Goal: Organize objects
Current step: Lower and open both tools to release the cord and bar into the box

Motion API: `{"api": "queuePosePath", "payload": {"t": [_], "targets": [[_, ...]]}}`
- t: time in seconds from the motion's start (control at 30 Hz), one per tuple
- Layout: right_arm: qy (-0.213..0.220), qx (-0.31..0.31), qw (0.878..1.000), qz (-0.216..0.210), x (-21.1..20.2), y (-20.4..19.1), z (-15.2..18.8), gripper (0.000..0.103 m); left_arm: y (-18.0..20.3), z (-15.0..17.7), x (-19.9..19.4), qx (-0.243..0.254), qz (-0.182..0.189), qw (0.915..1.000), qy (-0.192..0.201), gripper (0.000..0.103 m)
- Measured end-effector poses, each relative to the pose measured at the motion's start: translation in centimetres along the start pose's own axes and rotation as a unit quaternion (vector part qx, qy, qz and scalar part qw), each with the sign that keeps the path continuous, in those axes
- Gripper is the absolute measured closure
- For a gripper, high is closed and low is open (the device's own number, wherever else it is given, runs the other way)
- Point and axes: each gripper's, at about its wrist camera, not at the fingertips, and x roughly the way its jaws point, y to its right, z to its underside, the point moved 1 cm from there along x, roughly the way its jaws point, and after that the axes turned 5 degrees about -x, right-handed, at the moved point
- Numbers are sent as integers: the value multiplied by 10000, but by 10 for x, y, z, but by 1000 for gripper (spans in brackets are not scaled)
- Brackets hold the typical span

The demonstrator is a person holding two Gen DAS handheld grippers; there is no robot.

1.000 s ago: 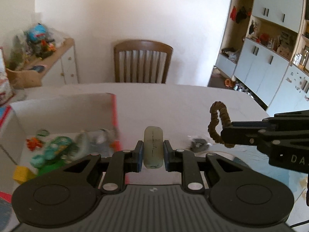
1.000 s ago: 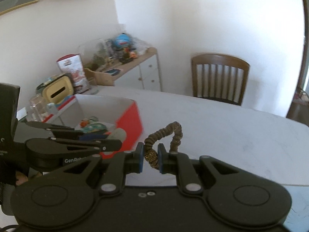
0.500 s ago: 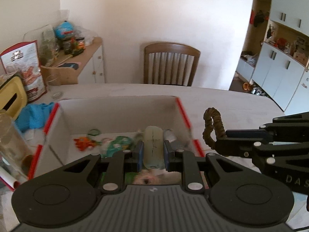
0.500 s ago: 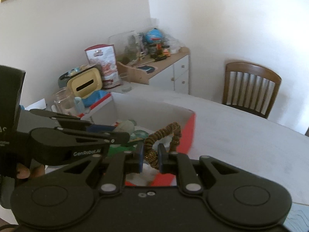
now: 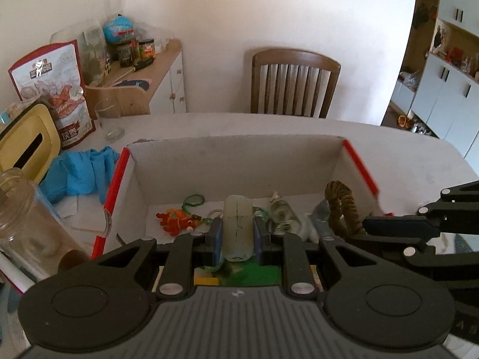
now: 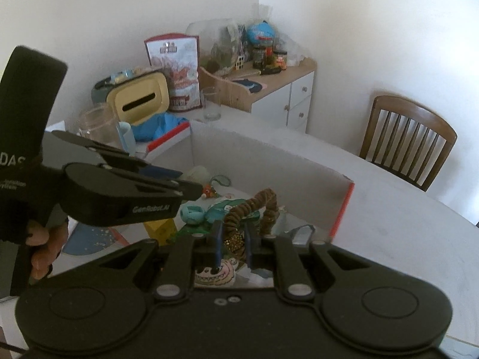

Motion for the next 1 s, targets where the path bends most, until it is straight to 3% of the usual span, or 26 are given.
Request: {"api": "queuePosePath", "payload": {"t": [0.3, 0.63, 1.0], "targets": [[-437, -275, 9984, 207, 38, -11, 5, 90, -2, -3, 38, 133, 2, 9994, -311, 83], [-721, -54, 9973, 123, 52, -9, 10, 88, -1, 5, 57, 179, 175, 9974, -670, 82], [-768, 243, 9967, 86, 49, -2, 11, 74, -2, 10, 63, 51, 212, 9957, -900, 82]]}}
